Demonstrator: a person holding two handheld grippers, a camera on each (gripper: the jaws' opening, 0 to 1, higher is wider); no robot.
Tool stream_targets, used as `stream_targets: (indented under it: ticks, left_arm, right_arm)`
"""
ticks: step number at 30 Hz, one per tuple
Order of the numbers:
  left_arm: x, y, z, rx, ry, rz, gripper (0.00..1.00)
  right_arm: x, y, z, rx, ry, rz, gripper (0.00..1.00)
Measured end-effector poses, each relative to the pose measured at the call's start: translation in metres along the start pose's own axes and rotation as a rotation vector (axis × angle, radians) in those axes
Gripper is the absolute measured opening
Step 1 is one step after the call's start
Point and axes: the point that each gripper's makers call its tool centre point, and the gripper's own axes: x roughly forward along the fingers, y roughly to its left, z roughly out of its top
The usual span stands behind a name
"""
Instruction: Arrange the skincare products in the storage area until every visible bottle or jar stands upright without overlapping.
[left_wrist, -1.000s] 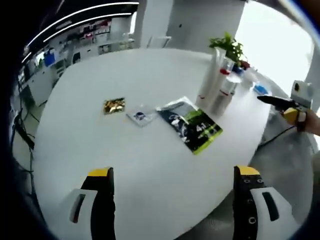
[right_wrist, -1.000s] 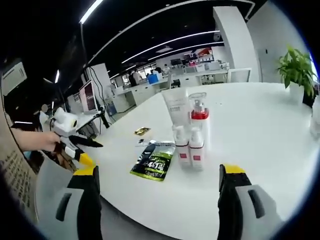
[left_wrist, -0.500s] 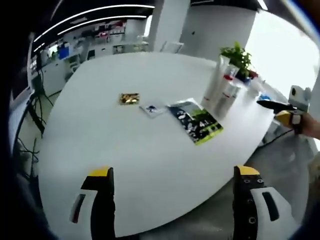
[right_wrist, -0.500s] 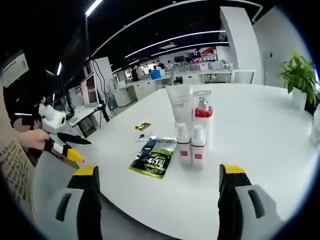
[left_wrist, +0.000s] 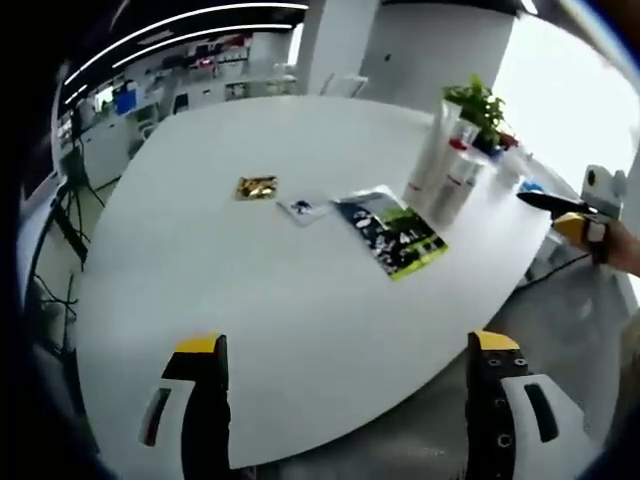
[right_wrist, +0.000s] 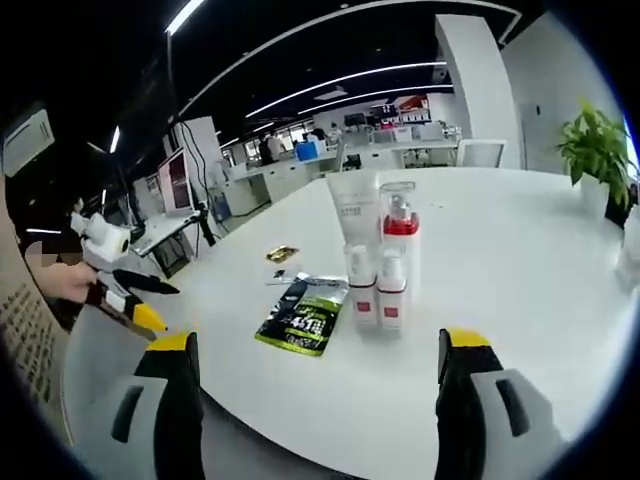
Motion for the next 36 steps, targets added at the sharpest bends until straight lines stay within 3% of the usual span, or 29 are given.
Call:
stream_targets:
  ticks: [8, 15, 26, 36]
  left_arm:
    - [0.005, -0.003, -0.005, -0.052, 0.033, 0.002, 0.97]
    - [0.016, -0.011, 0.006, -0.050, 0.031, -0.017, 0.97]
    - [0.057, -0.014, 0.044, -0.160, 0.004, -0.004, 0.97]
    - [0.098, -0.001, 0.078, -0.263, -0.026, 0.083, 0.97]
  right_arm:
    - [0.001, 0.004, -0.002, -0.005, 0.014, 0.012, 0.99]
    - [0.001, 0.006, -0.002, -0.001, 0.018, 0.014, 0.99]
    - [0.003, 0.008, -0.004, 0.009, 0.035, 0.036, 0.99]
    - [0.003, 0.005, -0.005, 0.038, 0.046, 0.044, 0.98]
